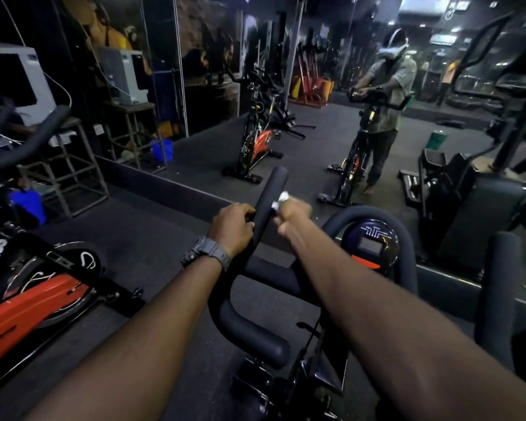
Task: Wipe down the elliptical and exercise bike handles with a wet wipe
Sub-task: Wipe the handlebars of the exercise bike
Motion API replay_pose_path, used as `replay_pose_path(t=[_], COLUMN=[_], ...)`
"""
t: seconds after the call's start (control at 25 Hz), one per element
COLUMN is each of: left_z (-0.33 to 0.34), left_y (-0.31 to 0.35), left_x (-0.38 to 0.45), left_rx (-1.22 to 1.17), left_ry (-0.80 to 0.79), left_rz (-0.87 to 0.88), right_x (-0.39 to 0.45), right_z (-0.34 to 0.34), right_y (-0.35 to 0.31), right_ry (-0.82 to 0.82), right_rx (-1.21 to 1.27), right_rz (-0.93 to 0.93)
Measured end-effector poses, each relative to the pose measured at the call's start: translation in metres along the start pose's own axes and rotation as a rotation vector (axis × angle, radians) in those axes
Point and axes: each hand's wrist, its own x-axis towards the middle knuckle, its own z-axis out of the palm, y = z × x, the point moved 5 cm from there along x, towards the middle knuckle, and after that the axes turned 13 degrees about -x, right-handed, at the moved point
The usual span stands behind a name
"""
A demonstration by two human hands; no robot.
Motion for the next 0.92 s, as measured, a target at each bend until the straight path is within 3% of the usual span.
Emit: replay_pose_path(t=[0.12, 0.28, 0.36, 0.4, 0.52, 0.56, 0.68, 0.76, 0.84, 0.92], left_z=[-0.001, -0.007, -0.008, -0.008, -0.008, -0.009, -0.012, -0.014, -0.015, -0.014], left_y=[0.004, 0.003, 0.005, 0.006, 0.011, 0.011, 0.012, 0.013, 0.014, 0.016], left_x=[-0.002, 0.0, 0.001, 0.0, -0.005, -0.005, -0.004, -0.002, -0.001, -0.002], left_rx=[0.013, -0.015, -0.005, 0.003, 0.014, 0.016, 0.009, 0.002, 0.016, 0.025], left_ry=[-0.016, -0.015, -0.024, -0.031, -0.031, -0.027, -0.029, -0.037, -0.044, -0.053], left_rz=[0.014, -0.055, -0.083, -0.085, -0.064, -0.06, -0.095, -0.123, -0.134, -0.132], right_x=[0.027, 0.021, 0.012, 0.012, 0.012, 0.005, -0.024, -0.03, -0.029, -0.025], right_z=[0.0, 0.043, 0.043, 0.038, 0.019, 0.016, 0.024, 0.031, 0.034, 0.031], right_y=[-0.014, 0.07, 0.076, 0.065, 0.024, 0.018, 0.039, 0.047, 0.05, 0.048], right_ry=[0.079, -0.299, -0.431, -0.411, -0.221, -0.219, -0.395, -0.49, -0.555, -0.536], right_rx=[0.23, -0.009, -0.103, -0.134, 0.097, 0.044, -0.614, -0.927, -1.054, -0.927], right_rz=[0.049, 0.26, 0.297, 0.282, 0.207, 0.154, 0.006, -0.092, -0.152, -0.095])
